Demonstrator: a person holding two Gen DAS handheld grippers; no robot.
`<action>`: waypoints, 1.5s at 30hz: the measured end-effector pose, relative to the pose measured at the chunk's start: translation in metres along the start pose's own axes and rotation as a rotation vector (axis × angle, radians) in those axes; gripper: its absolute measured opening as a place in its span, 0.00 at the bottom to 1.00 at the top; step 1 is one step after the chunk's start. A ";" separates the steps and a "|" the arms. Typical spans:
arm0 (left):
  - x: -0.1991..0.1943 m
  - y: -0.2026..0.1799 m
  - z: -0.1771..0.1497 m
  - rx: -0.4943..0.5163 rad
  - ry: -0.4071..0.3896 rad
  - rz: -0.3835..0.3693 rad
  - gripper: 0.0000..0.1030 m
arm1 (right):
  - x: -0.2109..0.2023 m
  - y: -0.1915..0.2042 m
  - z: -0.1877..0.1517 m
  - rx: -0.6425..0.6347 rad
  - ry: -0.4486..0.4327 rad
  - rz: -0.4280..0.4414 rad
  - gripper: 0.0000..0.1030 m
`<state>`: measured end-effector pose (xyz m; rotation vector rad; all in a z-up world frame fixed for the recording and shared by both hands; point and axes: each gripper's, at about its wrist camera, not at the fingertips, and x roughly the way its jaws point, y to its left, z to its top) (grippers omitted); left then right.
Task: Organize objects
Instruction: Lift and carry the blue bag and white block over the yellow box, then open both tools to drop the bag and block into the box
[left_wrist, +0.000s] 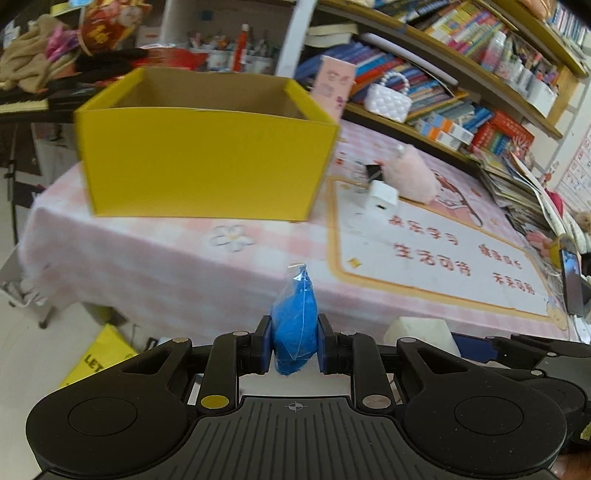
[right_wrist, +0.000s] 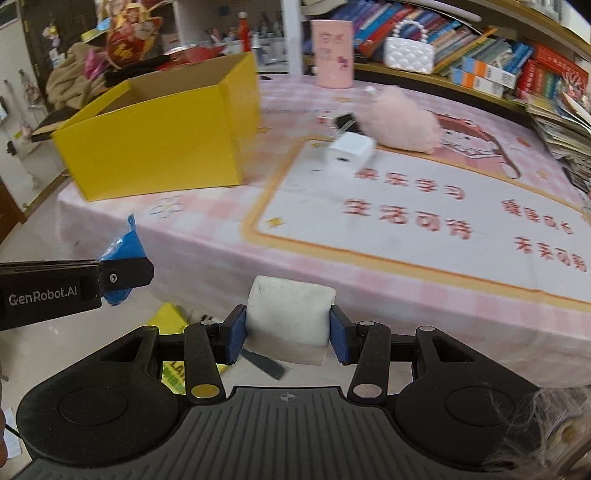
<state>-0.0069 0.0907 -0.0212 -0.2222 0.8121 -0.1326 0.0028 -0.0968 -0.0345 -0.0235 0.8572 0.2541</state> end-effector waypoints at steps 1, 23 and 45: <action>-0.005 0.006 -0.002 -0.002 -0.006 0.006 0.21 | 0.000 0.008 -0.001 -0.003 -0.004 0.006 0.42; -0.064 0.077 0.071 -0.060 -0.342 0.079 0.21 | -0.020 0.090 0.084 -0.133 -0.273 0.059 0.42; 0.070 0.084 0.169 -0.024 -0.178 0.221 0.21 | 0.128 0.108 0.205 -0.478 -0.143 0.144 0.42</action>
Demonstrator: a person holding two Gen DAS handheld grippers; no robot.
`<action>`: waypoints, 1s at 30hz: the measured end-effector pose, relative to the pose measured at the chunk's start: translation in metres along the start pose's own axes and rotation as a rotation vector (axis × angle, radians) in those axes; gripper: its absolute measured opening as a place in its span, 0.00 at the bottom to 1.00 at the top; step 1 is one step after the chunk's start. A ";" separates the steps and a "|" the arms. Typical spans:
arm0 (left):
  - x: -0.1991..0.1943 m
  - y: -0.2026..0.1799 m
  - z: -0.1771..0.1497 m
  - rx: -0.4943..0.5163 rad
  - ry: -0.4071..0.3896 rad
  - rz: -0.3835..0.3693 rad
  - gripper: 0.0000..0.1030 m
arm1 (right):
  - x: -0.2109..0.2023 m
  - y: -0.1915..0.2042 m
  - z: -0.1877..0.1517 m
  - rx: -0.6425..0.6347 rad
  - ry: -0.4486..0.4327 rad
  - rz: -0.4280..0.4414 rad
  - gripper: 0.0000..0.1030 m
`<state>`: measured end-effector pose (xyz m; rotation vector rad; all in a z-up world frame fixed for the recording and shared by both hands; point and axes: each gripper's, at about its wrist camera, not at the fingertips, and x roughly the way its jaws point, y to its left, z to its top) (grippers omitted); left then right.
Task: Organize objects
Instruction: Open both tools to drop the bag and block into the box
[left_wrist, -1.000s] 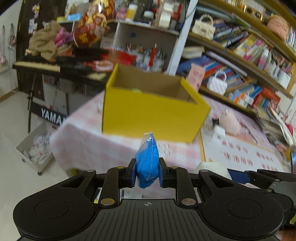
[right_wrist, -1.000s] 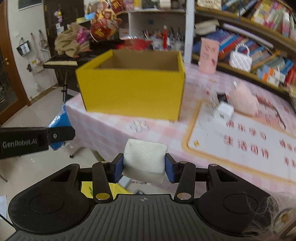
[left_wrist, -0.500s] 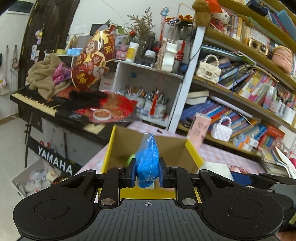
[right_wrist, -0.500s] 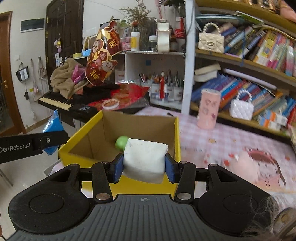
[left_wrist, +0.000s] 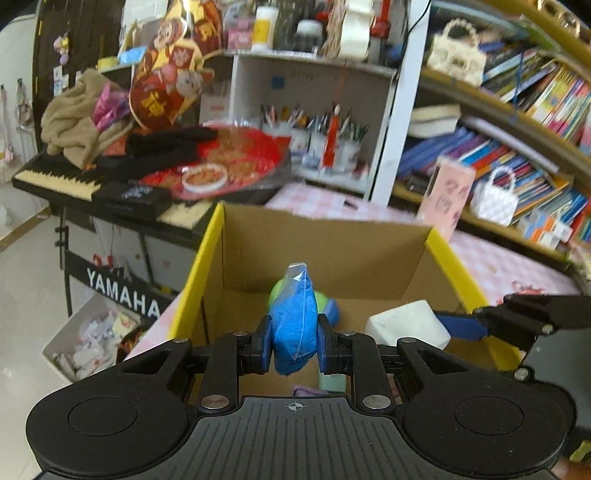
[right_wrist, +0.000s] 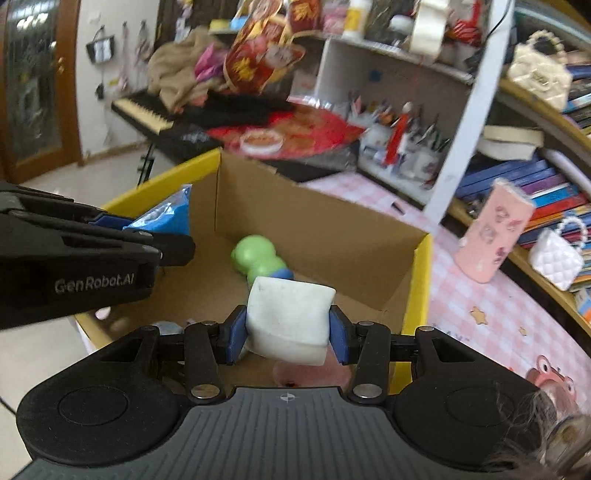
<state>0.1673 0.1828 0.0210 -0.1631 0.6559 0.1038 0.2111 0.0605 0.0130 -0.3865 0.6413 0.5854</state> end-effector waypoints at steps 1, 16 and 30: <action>0.004 0.000 0.000 0.000 0.012 0.004 0.21 | 0.006 -0.002 0.002 -0.008 0.024 0.008 0.42; 0.010 -0.008 -0.002 -0.023 -0.014 -0.001 0.65 | 0.020 -0.006 0.005 -0.045 0.086 0.000 0.43; -0.073 -0.006 -0.009 -0.058 -0.231 -0.065 0.84 | -0.063 -0.007 0.002 0.129 -0.119 -0.119 0.49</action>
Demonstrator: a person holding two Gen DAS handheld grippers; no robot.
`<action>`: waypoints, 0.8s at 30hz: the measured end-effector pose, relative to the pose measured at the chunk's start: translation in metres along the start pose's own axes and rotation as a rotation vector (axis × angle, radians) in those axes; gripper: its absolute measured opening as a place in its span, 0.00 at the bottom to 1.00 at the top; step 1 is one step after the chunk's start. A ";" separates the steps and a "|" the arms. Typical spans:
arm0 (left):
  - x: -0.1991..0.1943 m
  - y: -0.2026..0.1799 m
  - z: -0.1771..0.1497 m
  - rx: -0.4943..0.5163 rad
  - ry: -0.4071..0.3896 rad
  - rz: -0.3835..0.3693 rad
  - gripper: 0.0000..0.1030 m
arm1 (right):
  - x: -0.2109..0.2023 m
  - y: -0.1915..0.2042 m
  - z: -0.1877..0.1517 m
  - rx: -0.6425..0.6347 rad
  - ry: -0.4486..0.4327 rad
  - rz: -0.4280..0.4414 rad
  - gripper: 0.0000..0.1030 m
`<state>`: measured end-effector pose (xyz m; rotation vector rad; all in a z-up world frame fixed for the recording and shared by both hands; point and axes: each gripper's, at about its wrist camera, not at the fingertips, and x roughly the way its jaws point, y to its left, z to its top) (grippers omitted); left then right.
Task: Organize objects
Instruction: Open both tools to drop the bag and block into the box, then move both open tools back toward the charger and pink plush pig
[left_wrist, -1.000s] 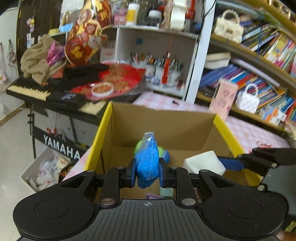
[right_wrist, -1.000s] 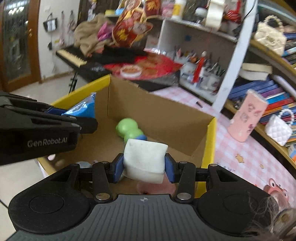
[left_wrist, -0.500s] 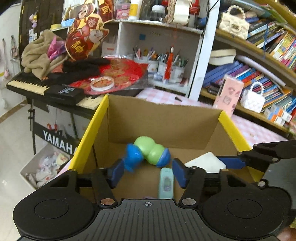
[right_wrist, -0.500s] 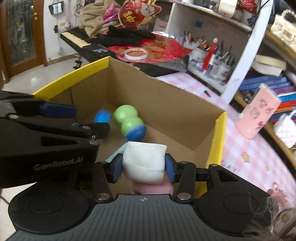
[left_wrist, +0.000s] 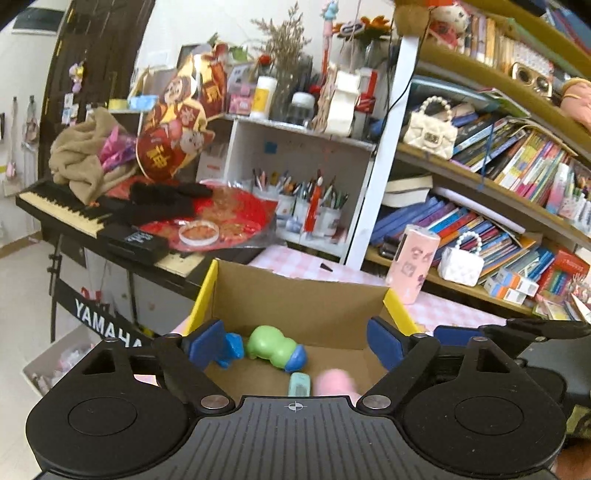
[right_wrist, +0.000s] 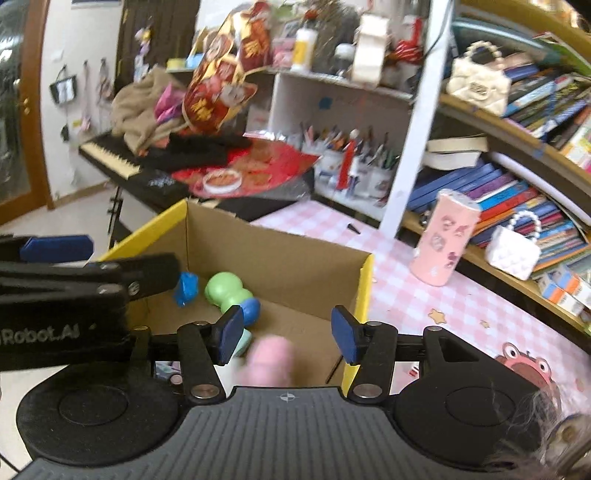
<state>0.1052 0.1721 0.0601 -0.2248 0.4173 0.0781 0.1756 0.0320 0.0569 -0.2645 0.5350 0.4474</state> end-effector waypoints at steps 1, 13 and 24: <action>-0.007 0.000 -0.001 0.005 -0.007 0.000 0.85 | -0.005 0.000 -0.001 0.012 -0.008 -0.005 0.49; -0.077 0.008 -0.036 -0.001 0.011 0.000 0.86 | -0.080 0.008 -0.050 0.131 -0.017 -0.101 0.49; -0.108 -0.007 -0.091 0.031 0.144 -0.037 0.86 | -0.129 0.030 -0.135 0.177 0.106 -0.201 0.53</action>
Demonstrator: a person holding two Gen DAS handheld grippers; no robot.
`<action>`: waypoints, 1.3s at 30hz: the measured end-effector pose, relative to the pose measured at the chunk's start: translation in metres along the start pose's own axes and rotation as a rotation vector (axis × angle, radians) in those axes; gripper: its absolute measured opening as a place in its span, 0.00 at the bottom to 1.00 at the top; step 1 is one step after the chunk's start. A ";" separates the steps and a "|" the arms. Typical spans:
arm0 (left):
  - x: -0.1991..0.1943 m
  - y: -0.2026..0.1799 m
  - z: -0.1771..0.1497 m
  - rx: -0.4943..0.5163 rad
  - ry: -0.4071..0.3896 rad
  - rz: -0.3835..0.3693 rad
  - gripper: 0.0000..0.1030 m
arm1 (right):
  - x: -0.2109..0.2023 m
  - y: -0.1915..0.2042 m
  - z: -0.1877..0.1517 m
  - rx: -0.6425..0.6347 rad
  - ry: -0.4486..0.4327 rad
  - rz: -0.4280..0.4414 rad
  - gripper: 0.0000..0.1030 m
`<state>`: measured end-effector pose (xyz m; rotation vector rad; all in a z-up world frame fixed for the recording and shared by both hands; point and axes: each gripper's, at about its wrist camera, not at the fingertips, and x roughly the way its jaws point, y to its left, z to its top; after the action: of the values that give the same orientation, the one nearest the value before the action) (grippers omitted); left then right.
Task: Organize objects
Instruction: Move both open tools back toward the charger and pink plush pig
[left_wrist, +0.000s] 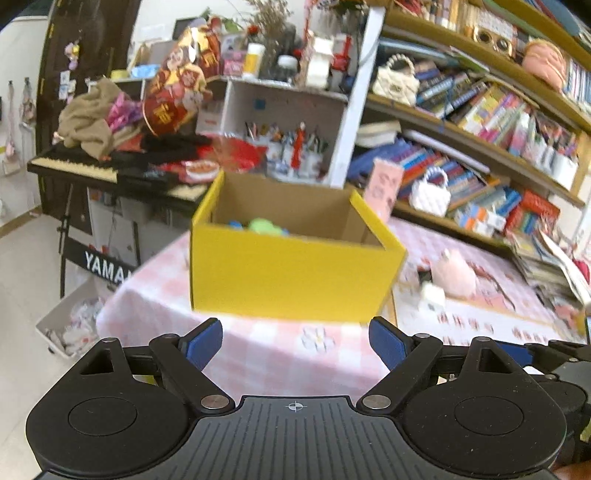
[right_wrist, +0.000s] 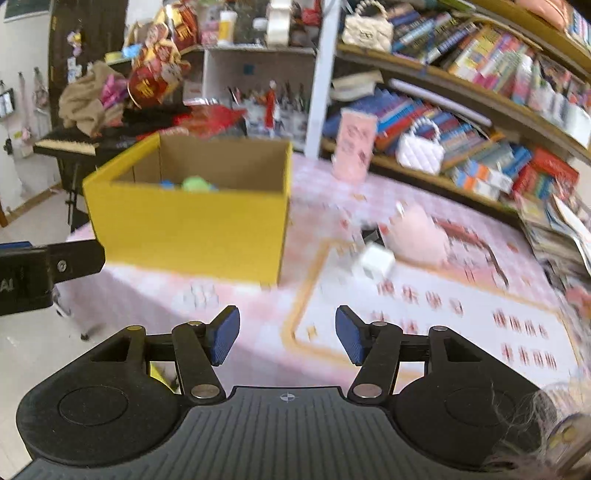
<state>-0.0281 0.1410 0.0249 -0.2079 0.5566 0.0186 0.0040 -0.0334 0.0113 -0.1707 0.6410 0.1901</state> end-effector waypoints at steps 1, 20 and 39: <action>-0.001 -0.002 -0.004 0.010 0.011 -0.007 0.86 | -0.002 -0.001 -0.005 0.006 0.010 -0.005 0.53; 0.012 -0.063 -0.037 0.199 0.132 -0.168 0.86 | -0.032 -0.044 -0.053 0.148 0.096 -0.166 0.54; 0.070 -0.141 -0.024 0.263 0.163 -0.205 0.87 | 0.000 -0.134 -0.042 0.260 0.153 -0.235 0.61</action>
<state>0.0292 -0.0049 -0.0044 -0.0089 0.6913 -0.2714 0.0100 -0.1723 -0.0084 -0.0091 0.7850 -0.1344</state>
